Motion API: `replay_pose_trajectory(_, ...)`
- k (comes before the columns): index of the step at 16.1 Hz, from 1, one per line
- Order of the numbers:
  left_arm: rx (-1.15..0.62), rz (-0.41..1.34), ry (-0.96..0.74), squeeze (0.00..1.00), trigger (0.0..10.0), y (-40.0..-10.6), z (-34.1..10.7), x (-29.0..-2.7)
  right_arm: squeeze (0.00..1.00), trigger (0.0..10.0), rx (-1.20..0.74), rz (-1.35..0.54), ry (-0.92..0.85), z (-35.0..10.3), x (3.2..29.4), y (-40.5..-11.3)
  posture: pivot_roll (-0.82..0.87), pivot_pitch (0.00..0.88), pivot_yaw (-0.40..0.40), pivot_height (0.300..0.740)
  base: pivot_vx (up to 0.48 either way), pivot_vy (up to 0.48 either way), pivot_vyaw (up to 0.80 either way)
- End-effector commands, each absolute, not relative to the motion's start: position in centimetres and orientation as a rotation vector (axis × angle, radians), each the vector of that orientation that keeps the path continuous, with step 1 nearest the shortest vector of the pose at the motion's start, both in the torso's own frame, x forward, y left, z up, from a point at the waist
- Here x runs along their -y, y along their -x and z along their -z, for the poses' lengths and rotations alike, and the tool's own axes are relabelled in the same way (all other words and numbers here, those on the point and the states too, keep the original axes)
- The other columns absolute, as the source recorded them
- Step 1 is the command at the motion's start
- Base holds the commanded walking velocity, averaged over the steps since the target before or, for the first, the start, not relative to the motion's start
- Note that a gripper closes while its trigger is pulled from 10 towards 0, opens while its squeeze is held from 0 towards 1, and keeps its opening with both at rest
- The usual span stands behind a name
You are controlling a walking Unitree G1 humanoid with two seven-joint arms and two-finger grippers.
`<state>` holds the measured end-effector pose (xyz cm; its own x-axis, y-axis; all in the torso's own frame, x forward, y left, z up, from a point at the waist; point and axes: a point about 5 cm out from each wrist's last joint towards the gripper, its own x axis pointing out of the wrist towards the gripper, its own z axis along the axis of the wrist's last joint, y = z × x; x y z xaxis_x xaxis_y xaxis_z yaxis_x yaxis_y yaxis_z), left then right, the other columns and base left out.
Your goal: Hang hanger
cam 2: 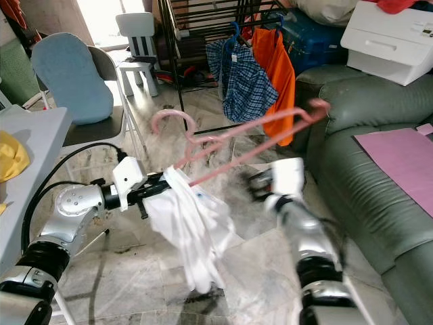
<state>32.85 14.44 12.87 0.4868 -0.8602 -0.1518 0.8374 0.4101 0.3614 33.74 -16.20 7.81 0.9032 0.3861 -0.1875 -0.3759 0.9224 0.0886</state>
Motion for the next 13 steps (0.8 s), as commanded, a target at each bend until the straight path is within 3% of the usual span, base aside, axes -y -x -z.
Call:
replay_pose_trajectory(1,0.108,1.091,-0.451,0.00,0.0,-32.9,-14.4,-14.4,0.00,10.0,-0.205,-0.479,-0.034,-7.9,15.1,-33.5,-0.18,0.000,0.089,0.740,0.000,0.000,0.00)
replay_pose_trajectory(5,0.145,1.111,-0.474,0.00,0.0,-33.0,-15.6,-13.5,0.00,10.0,-0.246,-0.639,-0.062,-7.5,13.0,-32.7,-0.18,0.000,0.090,0.740,0.000,0.000,0.00)
replay_pose_trajectory(10,0.112,1.096,-0.512,0.00,0.0,-33.0,-15.4,-13.8,0.00,10.0,-0.173,-0.650,-0.098,-8.7,14.7,-32.3,-0.18,0.000,0.092,0.740,0.000,0.000,0.00)
replay_pose_trajectory(13,0.074,1.049,-0.490,0.00,0.0,-33.3,-14.7,-14.5,0.00,10.0,-0.214,-0.727,-0.027,-8.2,15.9,-31.0,-0.19,0.000,0.093,0.740,0.000,0.000,0.00)
